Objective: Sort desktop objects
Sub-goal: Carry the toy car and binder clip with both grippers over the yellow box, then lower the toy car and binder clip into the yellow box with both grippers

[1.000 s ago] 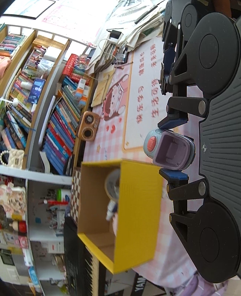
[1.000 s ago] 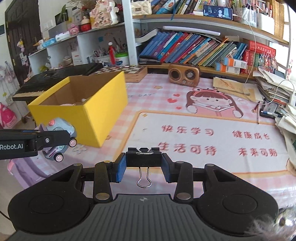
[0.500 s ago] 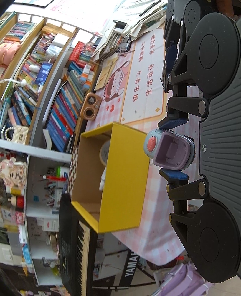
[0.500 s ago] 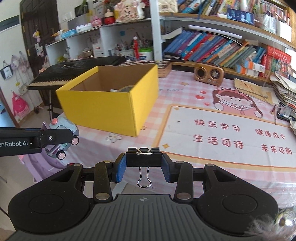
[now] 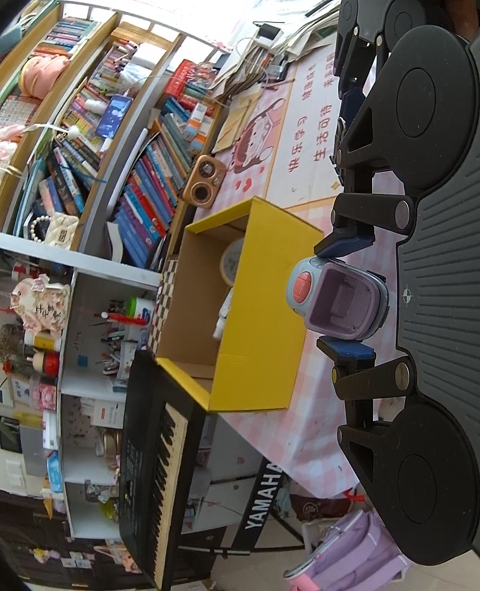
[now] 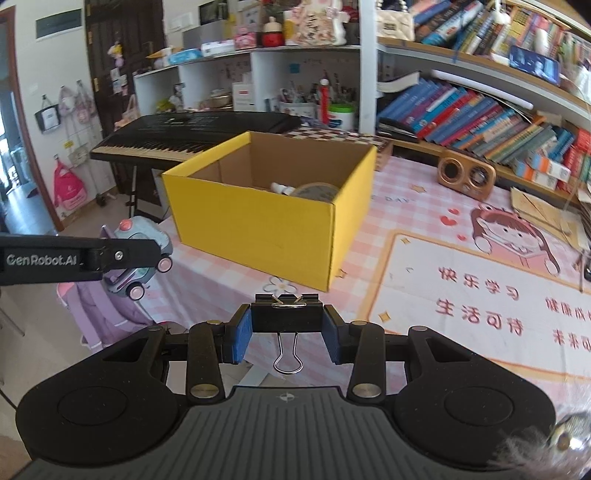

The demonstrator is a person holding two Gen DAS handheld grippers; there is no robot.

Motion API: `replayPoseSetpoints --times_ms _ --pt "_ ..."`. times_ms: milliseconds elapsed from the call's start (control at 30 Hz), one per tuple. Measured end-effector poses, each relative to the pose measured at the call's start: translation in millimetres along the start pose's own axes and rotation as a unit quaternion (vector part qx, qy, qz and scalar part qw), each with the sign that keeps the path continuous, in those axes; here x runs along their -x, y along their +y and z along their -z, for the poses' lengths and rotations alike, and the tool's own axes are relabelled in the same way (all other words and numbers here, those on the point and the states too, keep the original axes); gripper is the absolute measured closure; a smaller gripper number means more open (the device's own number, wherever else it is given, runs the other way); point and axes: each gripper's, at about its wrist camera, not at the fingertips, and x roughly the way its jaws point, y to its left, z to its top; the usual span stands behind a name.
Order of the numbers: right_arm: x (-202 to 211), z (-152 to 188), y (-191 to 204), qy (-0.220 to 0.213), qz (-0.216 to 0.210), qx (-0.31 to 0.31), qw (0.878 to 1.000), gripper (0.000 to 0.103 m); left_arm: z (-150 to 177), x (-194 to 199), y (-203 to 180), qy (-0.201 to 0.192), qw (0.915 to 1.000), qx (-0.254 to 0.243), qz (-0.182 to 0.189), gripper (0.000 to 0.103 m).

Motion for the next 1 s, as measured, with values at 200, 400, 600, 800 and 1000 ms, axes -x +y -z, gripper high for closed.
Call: replayPoseSetpoints --times_ms 200,400,600,800,1000 --pt "-6.8 -16.6 -0.2 -0.021 -0.01 0.02 1.0 0.066 -11.6 -12.1 3.4 -0.009 0.9999 0.004 -0.009 0.058" --pt "-23.2 -47.2 -10.8 -0.046 -0.02 0.019 0.999 0.066 -33.7 -27.4 4.2 -0.022 0.9996 0.0 -0.019 0.058" --pt "-53.1 -86.2 -26.4 -0.065 -0.024 0.029 0.997 0.066 -60.2 -56.0 3.2 -0.033 0.9989 -0.004 -0.032 0.058" --pt "-91.7 -120.0 -40.9 -0.063 -0.03 0.052 0.996 0.065 -86.4 -91.2 -1.9 -0.035 0.9985 -0.012 -0.04 0.058" --pt "-127.3 -135.0 -45.8 -0.051 -0.029 0.064 0.996 0.065 -101.3 -121.6 -4.2 -0.019 0.9986 -0.017 -0.047 0.058"
